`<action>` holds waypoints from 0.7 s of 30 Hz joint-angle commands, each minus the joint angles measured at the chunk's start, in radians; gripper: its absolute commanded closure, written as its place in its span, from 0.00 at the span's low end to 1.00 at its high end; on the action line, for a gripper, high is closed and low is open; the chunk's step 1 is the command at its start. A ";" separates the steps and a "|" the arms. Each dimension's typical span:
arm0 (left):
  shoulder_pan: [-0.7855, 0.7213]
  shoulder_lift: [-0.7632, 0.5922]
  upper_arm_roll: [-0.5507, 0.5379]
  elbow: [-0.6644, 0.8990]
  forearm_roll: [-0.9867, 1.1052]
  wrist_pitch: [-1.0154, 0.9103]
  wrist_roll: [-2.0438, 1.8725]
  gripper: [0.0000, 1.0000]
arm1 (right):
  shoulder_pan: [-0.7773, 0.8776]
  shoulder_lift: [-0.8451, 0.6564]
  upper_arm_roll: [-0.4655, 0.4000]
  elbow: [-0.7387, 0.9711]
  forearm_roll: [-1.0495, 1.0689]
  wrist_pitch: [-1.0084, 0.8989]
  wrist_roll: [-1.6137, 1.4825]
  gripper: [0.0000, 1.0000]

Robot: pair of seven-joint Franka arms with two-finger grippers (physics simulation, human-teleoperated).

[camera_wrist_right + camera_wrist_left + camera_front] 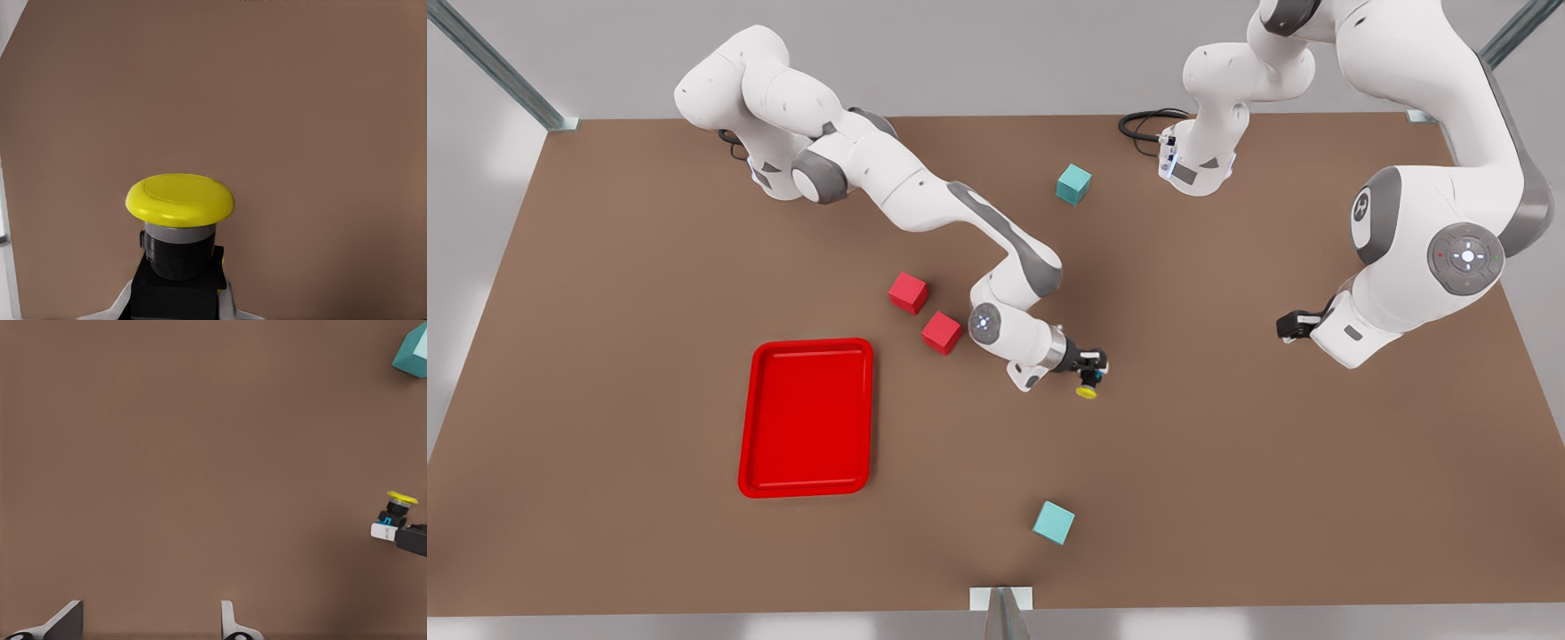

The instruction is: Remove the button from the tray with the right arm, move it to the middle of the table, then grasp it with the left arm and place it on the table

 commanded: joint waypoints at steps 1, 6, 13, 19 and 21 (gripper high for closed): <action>0.000 -0.001 0.000 0.000 0.001 -0.003 0.000 0.00 | 0.000 -0.002 -0.001 -0.005 -0.043 -0.012 0.075 0.00; 0.000 0.000 0.000 -0.001 0.000 -0.005 0.000 0.00 | 0.009 0.009 -0.013 -0.036 -0.111 -0.010 0.072 0.00; 0.000 -0.001 0.000 -0.001 0.000 -0.010 -0.004 0.00 | 0.017 0.016 0.002 -0.067 -0.323 -0.027 0.071 0.00; 0.002 -0.001 0.000 -0.001 0.000 -0.008 -0.004 0.00 | 0.014 0.024 0.036 -0.074 -0.323 -0.027 0.069 0.00; 0.002 -0.001 0.000 0.000 0.001 -0.008 -0.001 0.00 | 0.011 0.020 0.051 -0.073 -0.321 -0.067 0.080 0.00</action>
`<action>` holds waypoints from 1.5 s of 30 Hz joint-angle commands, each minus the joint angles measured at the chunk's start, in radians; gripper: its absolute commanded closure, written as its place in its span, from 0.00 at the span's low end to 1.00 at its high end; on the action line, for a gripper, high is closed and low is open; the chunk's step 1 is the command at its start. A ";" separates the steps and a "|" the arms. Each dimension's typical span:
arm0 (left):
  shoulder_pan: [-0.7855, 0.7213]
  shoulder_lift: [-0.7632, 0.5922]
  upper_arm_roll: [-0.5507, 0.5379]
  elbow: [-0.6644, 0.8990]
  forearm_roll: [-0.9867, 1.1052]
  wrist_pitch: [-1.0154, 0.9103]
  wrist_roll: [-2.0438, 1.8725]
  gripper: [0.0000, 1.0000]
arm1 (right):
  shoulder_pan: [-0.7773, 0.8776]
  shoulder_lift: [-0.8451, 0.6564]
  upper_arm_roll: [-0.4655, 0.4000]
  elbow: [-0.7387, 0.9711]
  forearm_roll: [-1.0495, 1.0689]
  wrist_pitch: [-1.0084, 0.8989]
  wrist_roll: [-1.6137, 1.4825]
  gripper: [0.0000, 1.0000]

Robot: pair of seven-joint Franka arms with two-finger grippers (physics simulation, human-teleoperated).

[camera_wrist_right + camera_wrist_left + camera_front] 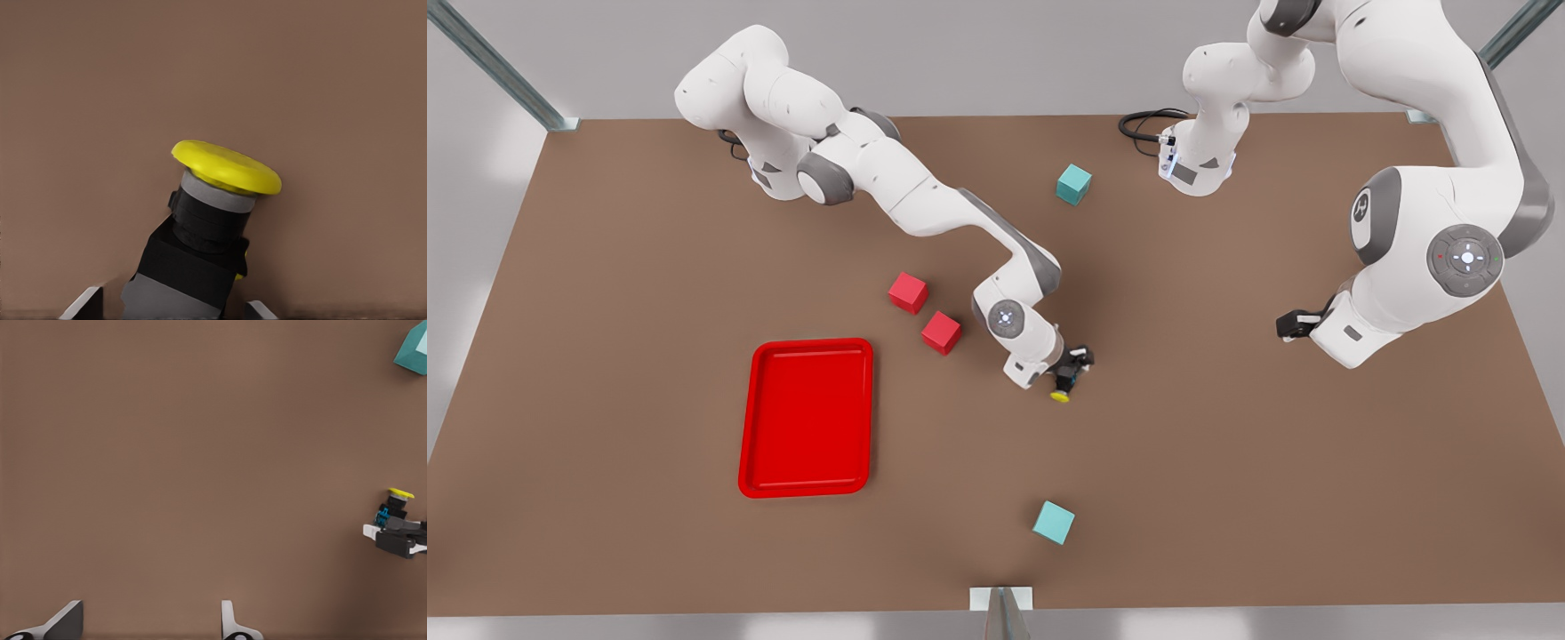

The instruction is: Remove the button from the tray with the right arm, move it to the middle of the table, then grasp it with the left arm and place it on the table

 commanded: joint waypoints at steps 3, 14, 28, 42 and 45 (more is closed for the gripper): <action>0.000 -0.002 0.000 0.001 0.000 -0.002 0.002 0.00 | -0.010 -0.133 0.003 -0.046 0.003 -0.141 0.065 0.00; -0.420 0.266 -0.025 0.282 -0.145 0.137 -0.458 0.00 | -0.619 -1.123 0.046 -1.078 -0.465 -0.400 -0.412 0.00; -0.443 0.338 -0.040 -0.135 -0.009 0.640 -0.329 0.00 | -0.972 -1.181 0.247 -0.764 -0.640 -0.901 -0.639 0.00; -0.359 0.485 -0.172 -0.198 0.149 0.785 -0.202 0.00 | -0.906 -1.071 0.244 -0.646 -0.695 -0.742 -0.521 0.00; -0.357 0.495 -0.172 -0.211 0.151 0.786 -0.203 0.00 | -0.903 -1.071 0.246 -0.652 -0.695 -0.742 -0.521 0.00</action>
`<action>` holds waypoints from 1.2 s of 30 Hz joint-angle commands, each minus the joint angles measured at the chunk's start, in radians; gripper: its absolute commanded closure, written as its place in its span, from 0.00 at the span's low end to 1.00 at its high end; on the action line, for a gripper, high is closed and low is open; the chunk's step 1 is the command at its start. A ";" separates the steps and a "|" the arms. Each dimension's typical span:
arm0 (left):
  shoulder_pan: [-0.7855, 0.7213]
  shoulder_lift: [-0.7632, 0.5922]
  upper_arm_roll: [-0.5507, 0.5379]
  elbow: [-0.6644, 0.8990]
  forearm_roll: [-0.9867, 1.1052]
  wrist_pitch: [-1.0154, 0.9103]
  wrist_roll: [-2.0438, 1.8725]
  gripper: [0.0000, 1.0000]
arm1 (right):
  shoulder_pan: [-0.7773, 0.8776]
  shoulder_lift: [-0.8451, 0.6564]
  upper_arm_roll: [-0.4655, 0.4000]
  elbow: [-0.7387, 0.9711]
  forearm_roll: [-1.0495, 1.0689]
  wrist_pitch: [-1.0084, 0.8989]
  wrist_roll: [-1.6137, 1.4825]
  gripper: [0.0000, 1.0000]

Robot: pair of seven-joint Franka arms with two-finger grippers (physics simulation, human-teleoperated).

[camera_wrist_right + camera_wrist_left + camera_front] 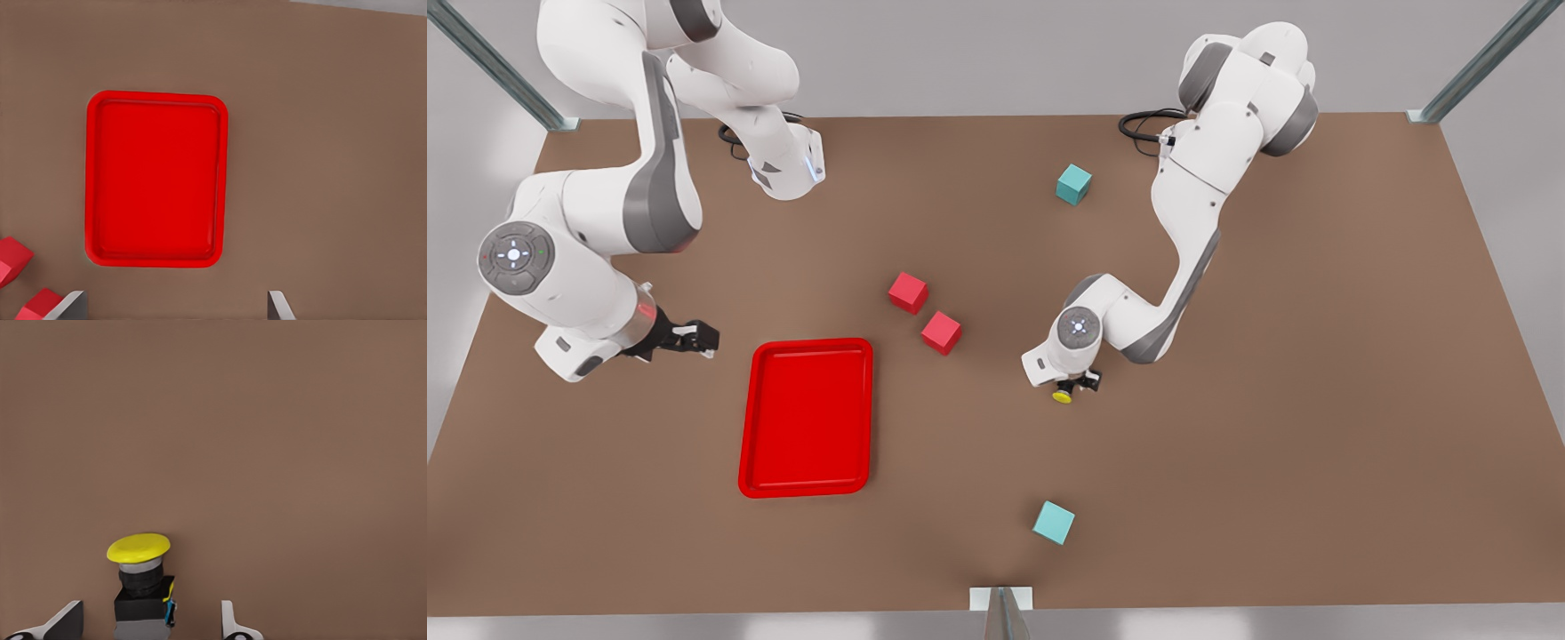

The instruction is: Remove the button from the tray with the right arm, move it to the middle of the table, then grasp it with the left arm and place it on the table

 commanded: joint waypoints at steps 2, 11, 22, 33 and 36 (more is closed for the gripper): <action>0.002 0.002 0.000 -0.012 0.023 0.031 0.024 0.00 | -0.003 -0.001 0.000 -0.001 0.000 0.008 -0.041 0.00; 0.018 -0.009 0.001 -0.091 0.023 0.089 0.004 0.00 | -0.004 0.000 0.000 -0.007 0.000 0.008 -0.042 0.00; 0.021 -0.004 0.001 -0.074 0.022 0.095 -0.005 0.46 | -0.001 0.006 0.000 -0.004 0.000 0.011 -0.041 0.00; 0.097 -0.122 -0.008 0.080 -0.055 -0.232 -0.093 0.63 | -0.010 0.003 0.000 -0.001 -0.002 0.006 -0.042 0.00; 0.117 -0.134 -0.002 0.078 -0.052 -0.241 -0.125 0.63 | -0.006 0.002 0.000 0.002 -0.002 0.003 -0.042 0.00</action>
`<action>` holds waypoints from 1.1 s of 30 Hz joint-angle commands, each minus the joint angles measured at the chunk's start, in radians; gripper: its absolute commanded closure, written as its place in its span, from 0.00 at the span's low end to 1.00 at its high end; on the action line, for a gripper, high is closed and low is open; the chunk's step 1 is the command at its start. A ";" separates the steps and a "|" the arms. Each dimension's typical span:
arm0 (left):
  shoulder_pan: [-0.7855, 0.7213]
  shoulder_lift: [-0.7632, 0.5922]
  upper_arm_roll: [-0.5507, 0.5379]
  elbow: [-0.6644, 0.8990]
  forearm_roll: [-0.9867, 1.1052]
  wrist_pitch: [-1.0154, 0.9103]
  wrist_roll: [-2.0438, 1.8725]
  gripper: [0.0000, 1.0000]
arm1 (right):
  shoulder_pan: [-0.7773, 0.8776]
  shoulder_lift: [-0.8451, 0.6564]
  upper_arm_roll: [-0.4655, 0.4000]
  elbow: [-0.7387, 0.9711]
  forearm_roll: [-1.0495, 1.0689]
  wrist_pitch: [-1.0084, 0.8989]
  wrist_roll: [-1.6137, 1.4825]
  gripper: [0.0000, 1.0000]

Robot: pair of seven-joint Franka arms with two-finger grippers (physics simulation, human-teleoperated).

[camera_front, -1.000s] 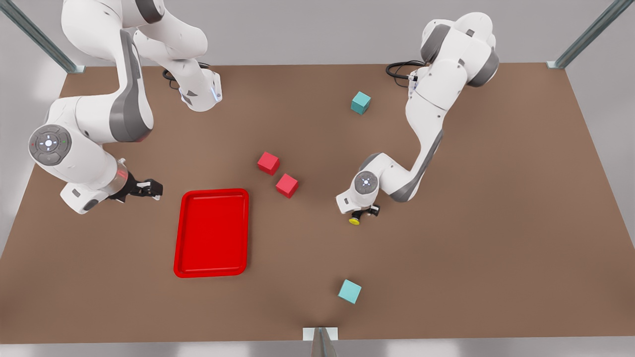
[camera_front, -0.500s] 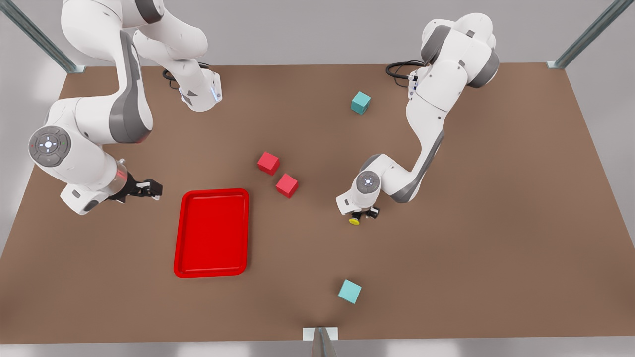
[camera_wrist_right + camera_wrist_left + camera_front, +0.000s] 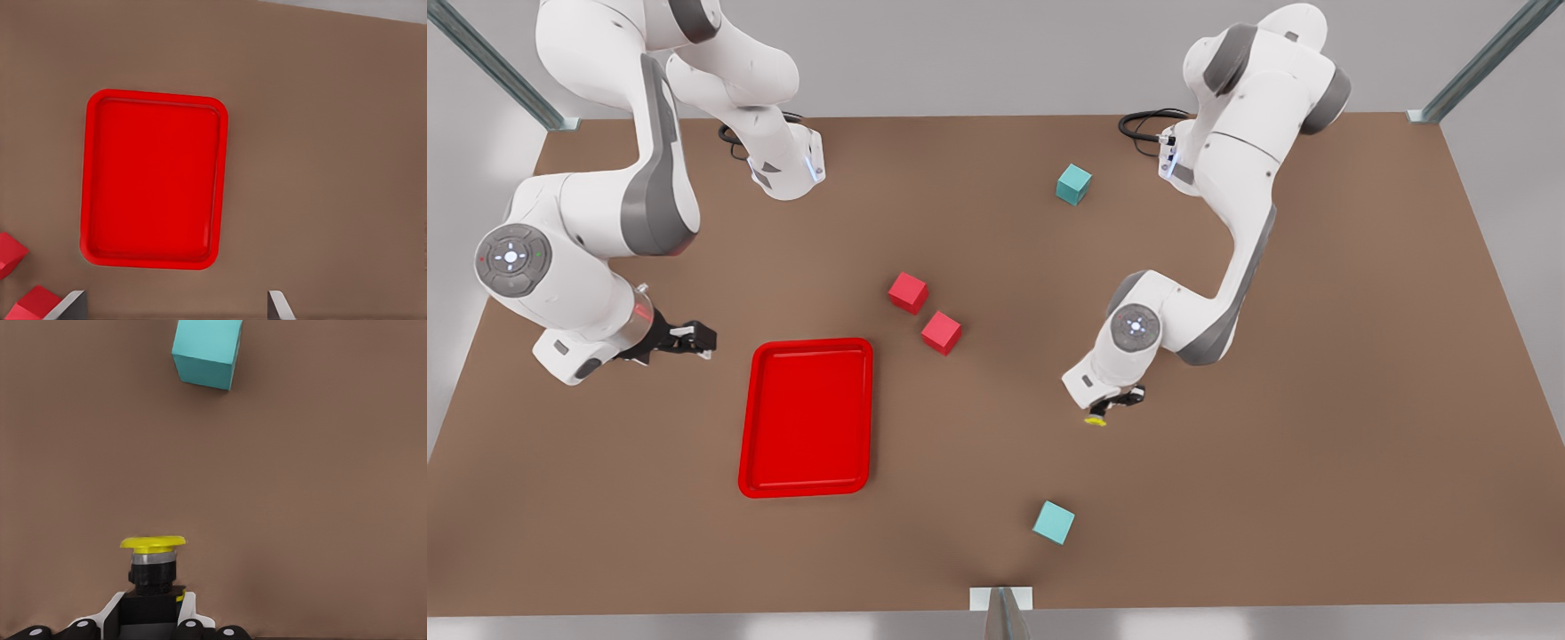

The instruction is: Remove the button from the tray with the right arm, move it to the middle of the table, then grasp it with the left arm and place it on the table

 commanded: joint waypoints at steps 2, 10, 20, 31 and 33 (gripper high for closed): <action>0.007 -0.006 0.002 0.003 -0.030 -0.114 -0.132 0.63 | 0.001 -0.001 0.000 0.003 0.002 -0.001 -0.006 0.00; 0.033 -0.009 0.021 0.031 -0.234 0.218 -1.023 0.63 | -0.006 0.001 0.000 -0.002 0.000 0.002 -0.006 0.00; -0.389 0.169 0.618 0.035 0.485 0.182 -1.844 0.63 | -0.002 -0.001 0.000 -0.005 0.000 -0.001 -0.006 0.00; -0.754 0.570 1.070 0.045 0.309 0.121 -2.155 0.62 | -0.009 0.002 0.000 -0.004 0.000 0.002 -0.009 0.00; -0.763 0.568 1.090 0.045 0.309 0.121 -2.157 0.63 | -0.009 0.002 0.000 -0.004 0.000 -0.001 -0.008 0.00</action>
